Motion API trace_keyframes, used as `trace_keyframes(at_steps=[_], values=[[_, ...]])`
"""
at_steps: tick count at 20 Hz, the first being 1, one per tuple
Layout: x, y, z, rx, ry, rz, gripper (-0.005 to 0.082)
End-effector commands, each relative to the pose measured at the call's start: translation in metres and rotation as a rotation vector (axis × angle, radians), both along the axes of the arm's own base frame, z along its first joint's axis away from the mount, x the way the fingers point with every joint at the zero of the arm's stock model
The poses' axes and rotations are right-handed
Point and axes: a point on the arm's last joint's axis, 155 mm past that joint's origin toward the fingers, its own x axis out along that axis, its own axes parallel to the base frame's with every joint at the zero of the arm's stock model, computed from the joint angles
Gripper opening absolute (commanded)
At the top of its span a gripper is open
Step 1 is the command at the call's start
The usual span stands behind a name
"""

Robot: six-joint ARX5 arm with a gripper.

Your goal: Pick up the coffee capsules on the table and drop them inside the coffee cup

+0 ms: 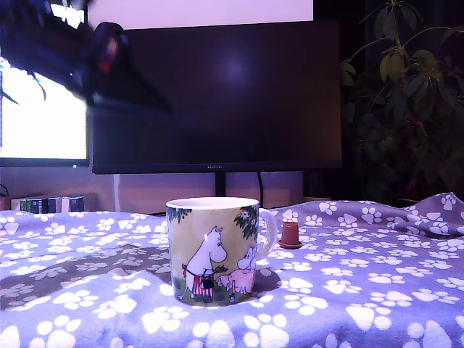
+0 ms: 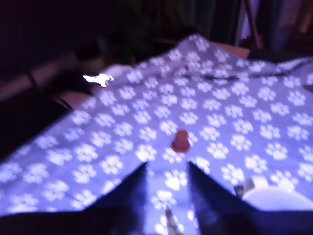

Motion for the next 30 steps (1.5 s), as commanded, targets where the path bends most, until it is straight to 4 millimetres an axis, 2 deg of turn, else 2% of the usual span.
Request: trace_keyframes(at_steps=[1, 9, 12, 17, 24, 30], values=[[0.000, -0.001, -0.009, -0.008, 0.014, -0.037, 0.0452], [0.002, -0.001, -0.020, -0.132, 0.040, -0.203, 0.0429], [0.007, -0.006, -0.035, -0.155, 0.040, -0.247, 0.0393], [0.020, -0.016, -0.061, -0.172, 0.078, -0.310, 0.0393], [0.047, -0.032, -0.067, -0.198, 0.084, -0.371, 0.0392], [0.047, -0.048, -0.075, -0.169, 0.027, -0.421, 0.0392]])
